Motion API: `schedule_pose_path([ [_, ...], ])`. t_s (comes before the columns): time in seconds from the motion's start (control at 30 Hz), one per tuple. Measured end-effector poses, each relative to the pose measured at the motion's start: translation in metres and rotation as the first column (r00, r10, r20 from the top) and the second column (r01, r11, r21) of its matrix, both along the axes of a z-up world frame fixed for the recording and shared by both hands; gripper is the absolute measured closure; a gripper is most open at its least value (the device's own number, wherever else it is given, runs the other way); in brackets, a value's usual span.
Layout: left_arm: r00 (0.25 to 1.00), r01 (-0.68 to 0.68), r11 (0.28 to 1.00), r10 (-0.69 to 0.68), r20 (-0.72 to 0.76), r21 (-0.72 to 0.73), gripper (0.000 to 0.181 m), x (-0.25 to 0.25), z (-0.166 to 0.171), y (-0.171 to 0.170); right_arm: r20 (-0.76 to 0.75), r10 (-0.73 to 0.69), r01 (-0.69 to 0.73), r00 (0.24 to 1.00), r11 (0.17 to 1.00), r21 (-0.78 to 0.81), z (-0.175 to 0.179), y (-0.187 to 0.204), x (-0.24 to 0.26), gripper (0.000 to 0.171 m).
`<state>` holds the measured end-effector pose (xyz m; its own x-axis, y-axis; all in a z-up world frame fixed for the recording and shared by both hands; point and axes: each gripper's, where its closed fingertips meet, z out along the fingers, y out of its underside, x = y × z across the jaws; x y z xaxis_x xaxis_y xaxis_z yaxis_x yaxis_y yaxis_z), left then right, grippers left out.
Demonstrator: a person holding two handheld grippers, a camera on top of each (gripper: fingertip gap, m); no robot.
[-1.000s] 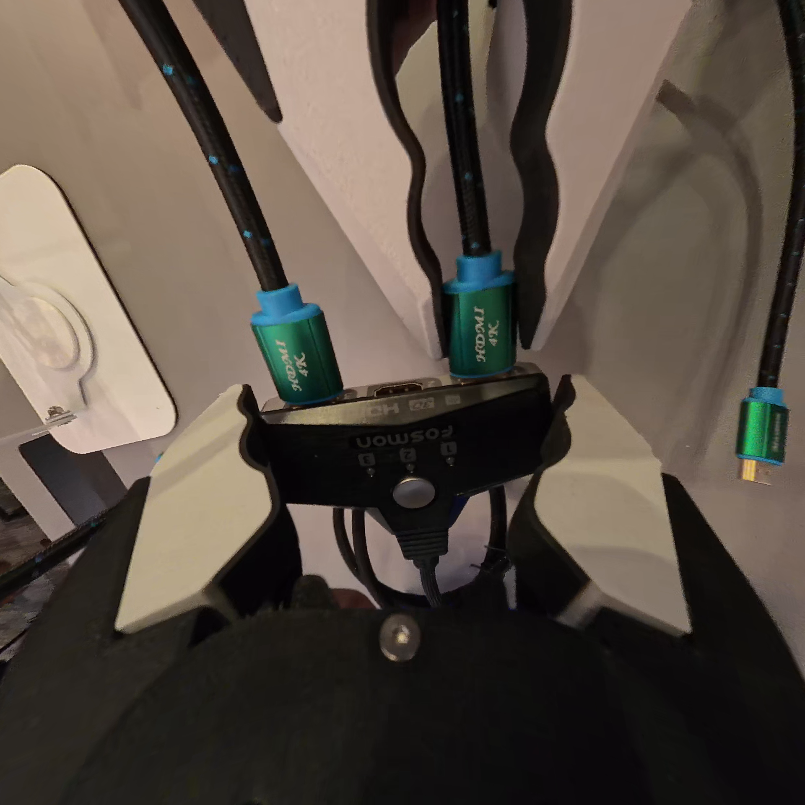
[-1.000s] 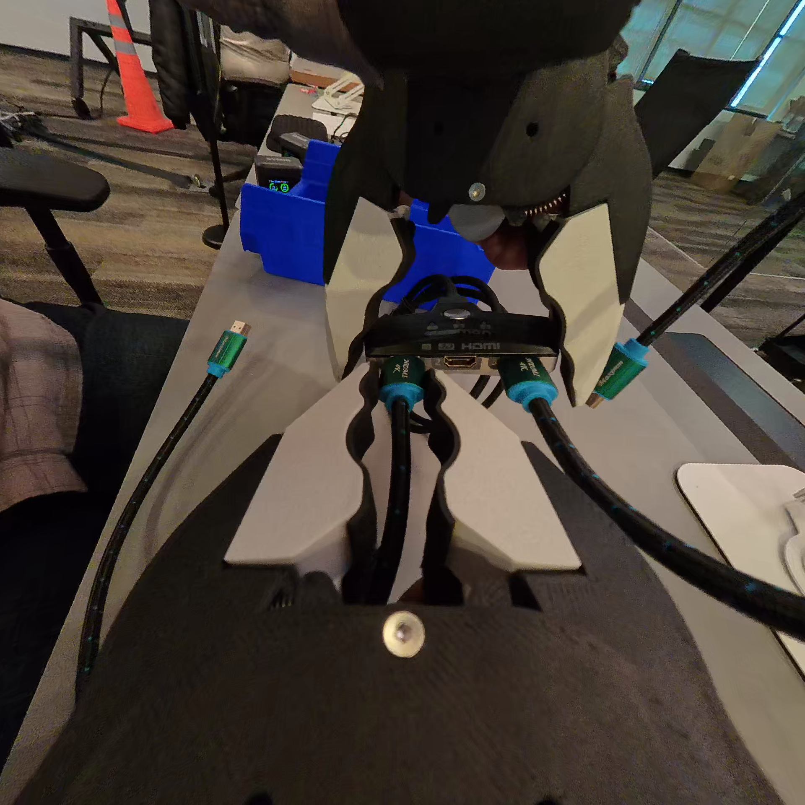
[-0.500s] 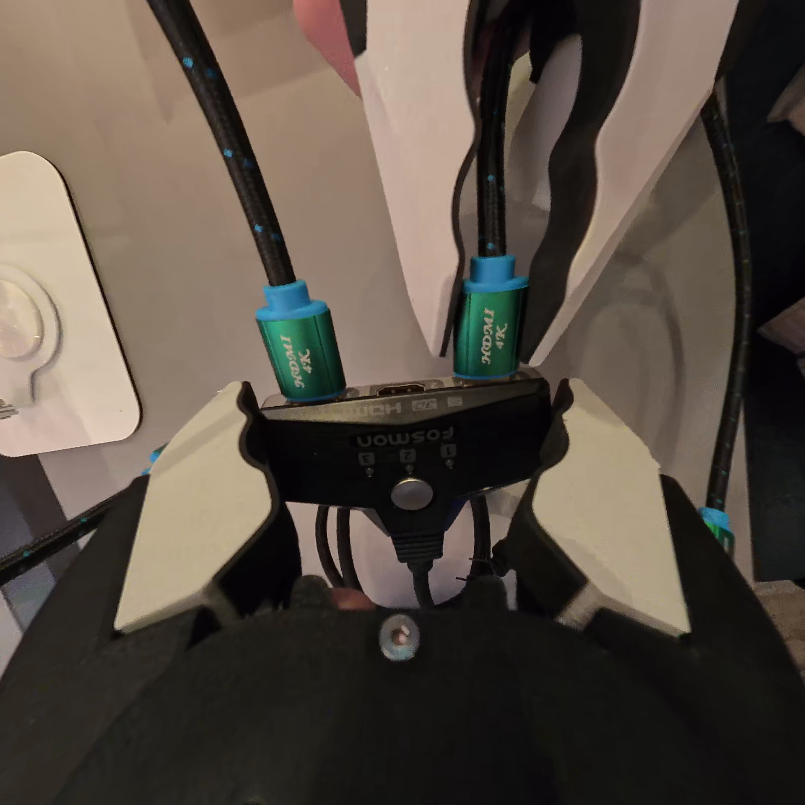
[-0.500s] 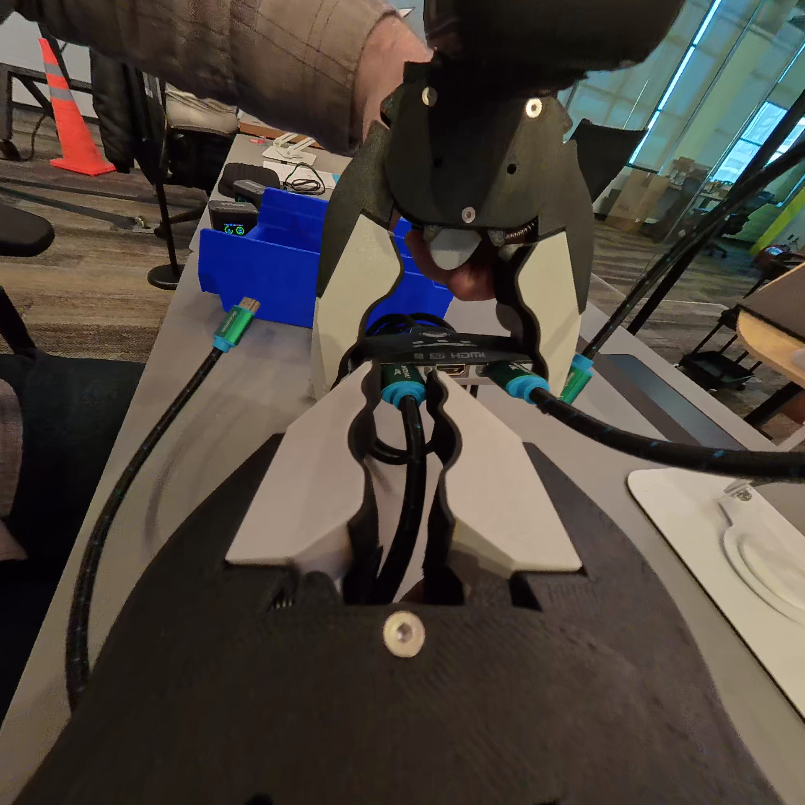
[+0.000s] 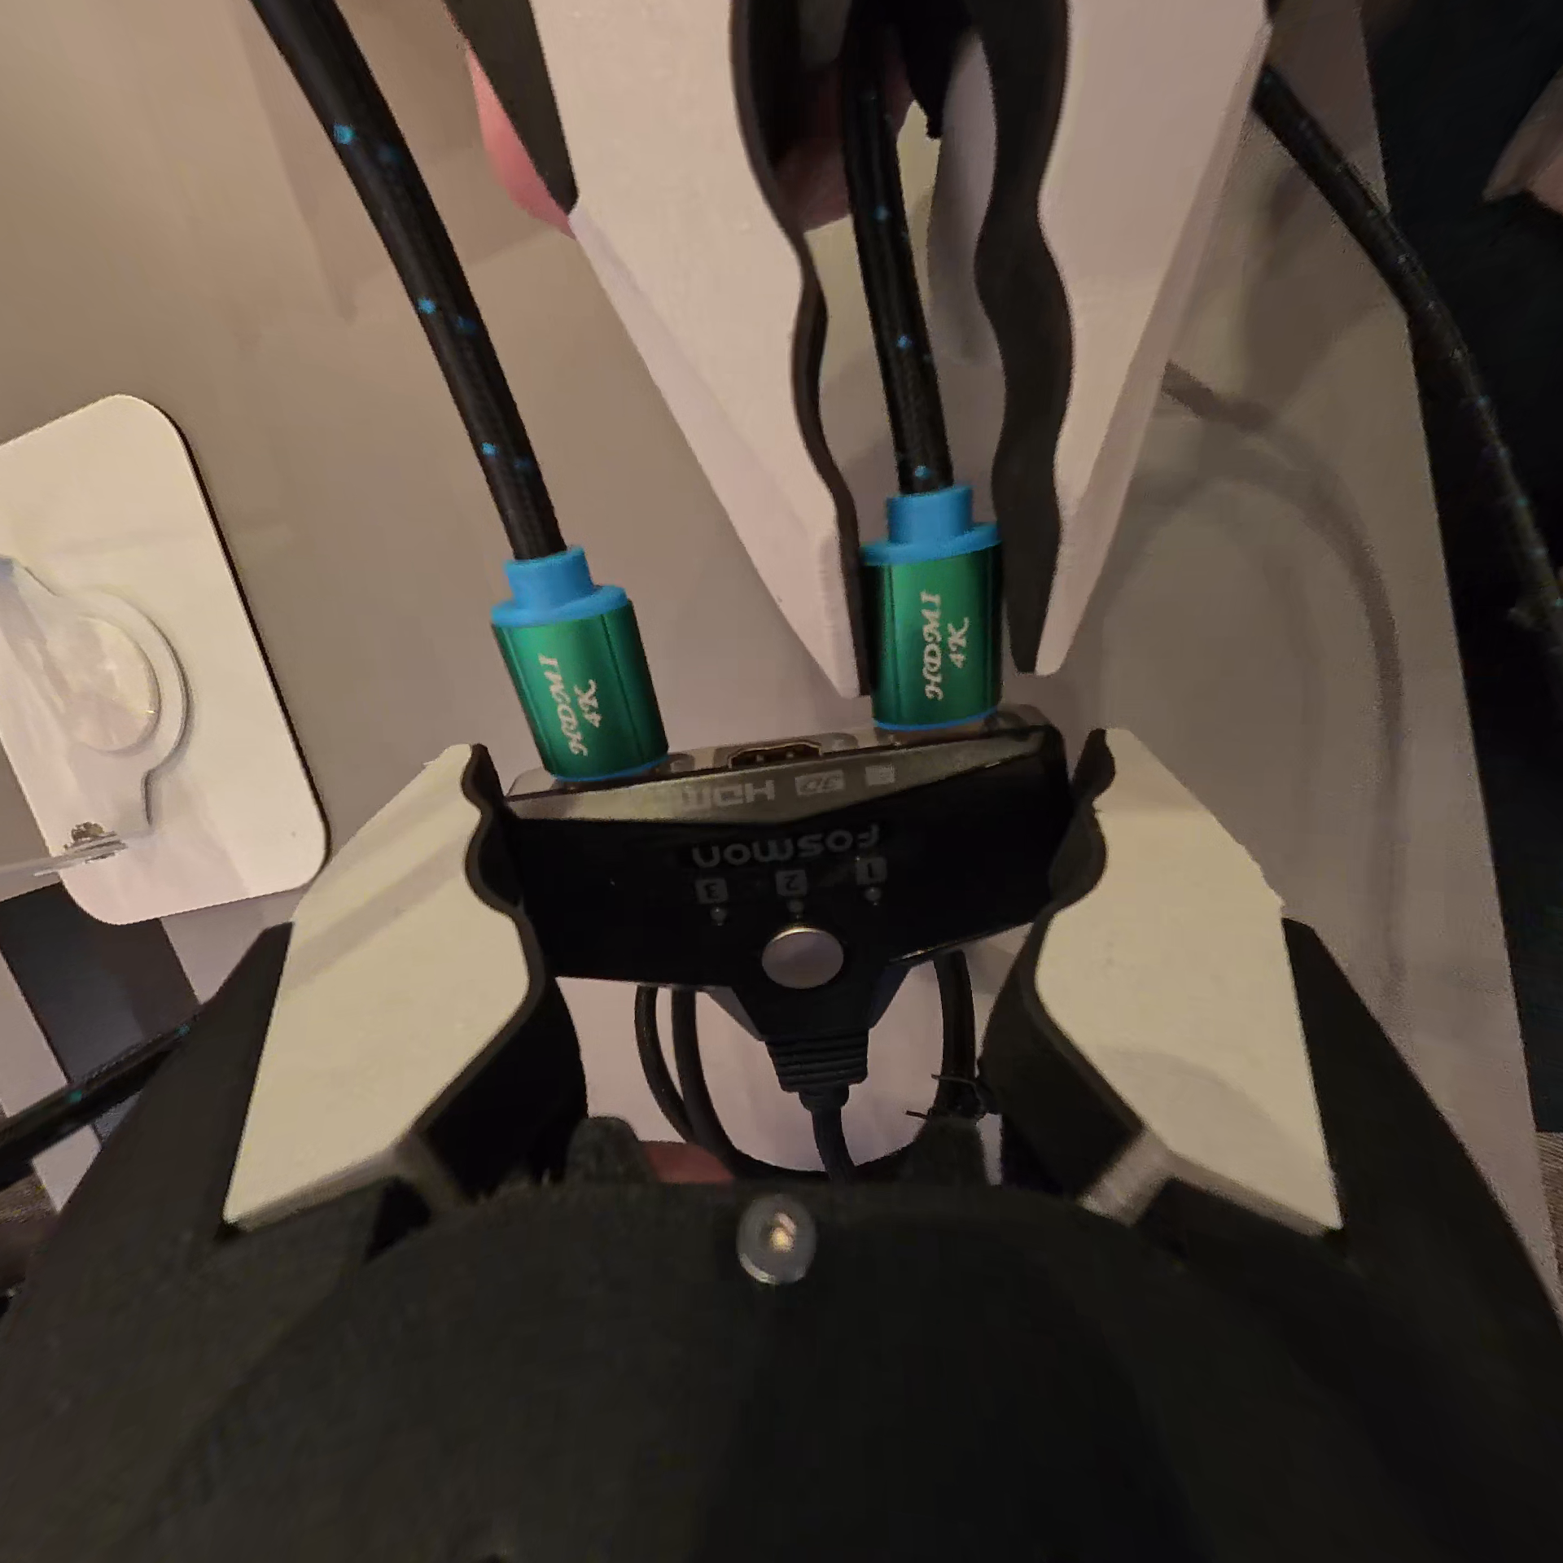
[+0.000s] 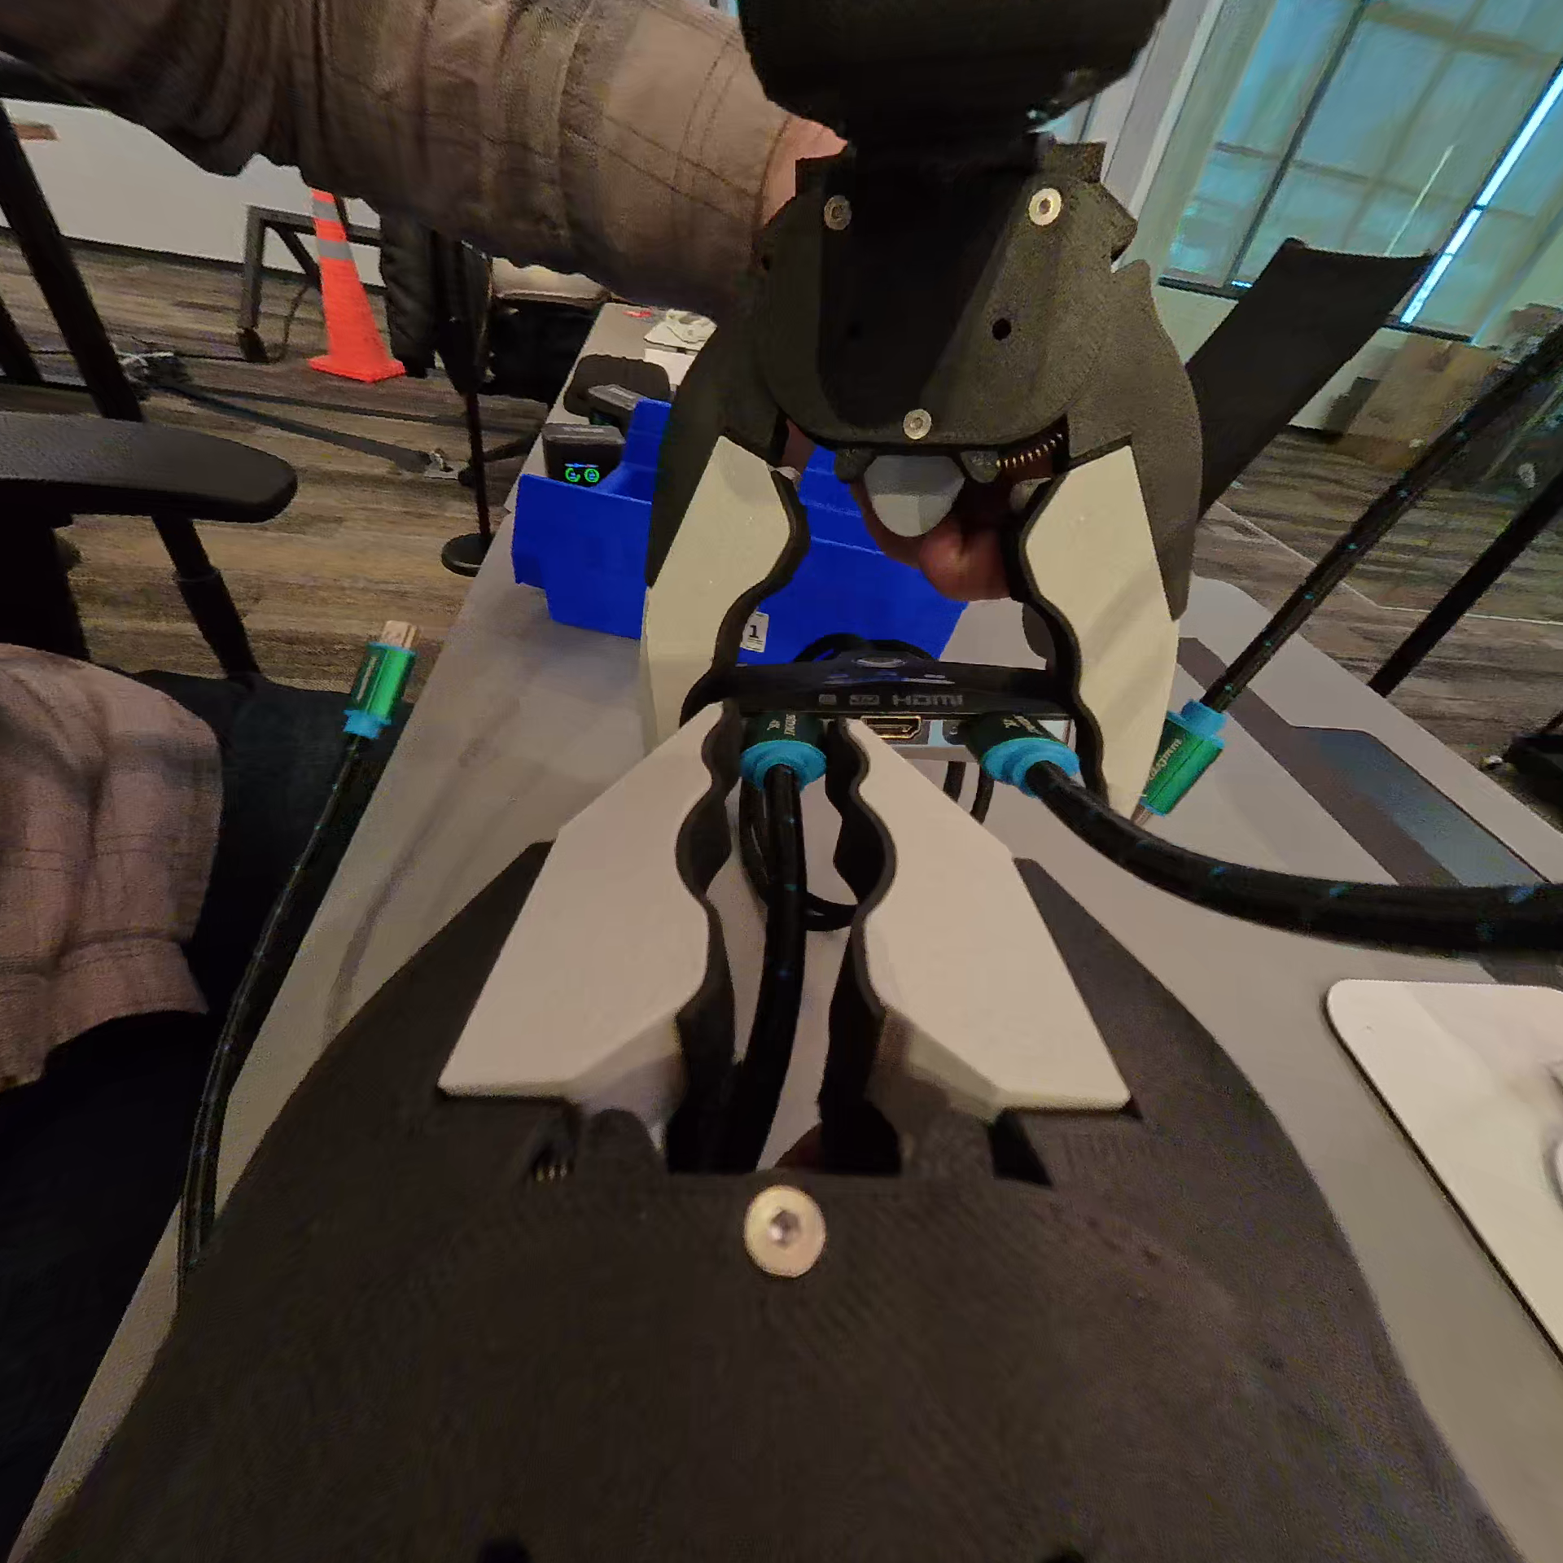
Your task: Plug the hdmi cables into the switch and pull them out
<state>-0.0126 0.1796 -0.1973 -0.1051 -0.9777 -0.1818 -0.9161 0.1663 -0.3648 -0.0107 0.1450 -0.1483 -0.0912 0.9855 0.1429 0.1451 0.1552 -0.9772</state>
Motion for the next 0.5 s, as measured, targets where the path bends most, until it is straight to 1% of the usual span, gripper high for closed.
schedule_pose_path([
  [0.1, 1.000, -0.008, 1.000, 0.008, -0.015, 0.008, 0.058, -0.001, 0.000, 0.002, -0.009, -0.023, 0.022, 1.000, 1.000, -0.015, 0.000, 0.003, 0.000, 0.155],
  [0.23, 0.999, -0.031, 0.999, 0.030, -0.028, -0.012, 0.058, -0.003, -0.004, 0.003, 0.035, -0.063, 0.062, 0.997, 0.998, 0.031, -0.006, 0.005, -0.001, 0.154],
  [0.33, 0.999, -0.033, 0.999, 0.033, -0.034, -0.017, 0.058, -0.003, -0.004, 0.004, 0.046, -0.036, 0.036, 0.998, 0.999, -0.001, -0.009, 0.001, -0.001, 0.142],
  [0.4, 0.999, -0.031, 0.999, 0.030, -0.041, -0.015, 0.058, -0.003, -0.004, 0.004, 0.075, -0.041, 0.039, 0.996, 0.999, 0.018, -0.015, 0.001, -0.002, 0.137],
  [0.47, 0.998, -0.024, 1.000, 0.023, -0.050, -0.020, 0.058, -0.002, -0.006, 0.001, 0.099, -0.054, 0.048, 0.994, 0.997, 0.059, -0.020, 0.002, -0.004, 0.133],
  [0.5, 0.998, -0.022, 1.000, 0.021, -0.051, -0.023, 0.058, -0.001, -0.007, 0.000, 0.080, -0.056, 0.051, 0.995, 0.996, 0.071, -0.017, 0.001, -0.005, 0.136],
])
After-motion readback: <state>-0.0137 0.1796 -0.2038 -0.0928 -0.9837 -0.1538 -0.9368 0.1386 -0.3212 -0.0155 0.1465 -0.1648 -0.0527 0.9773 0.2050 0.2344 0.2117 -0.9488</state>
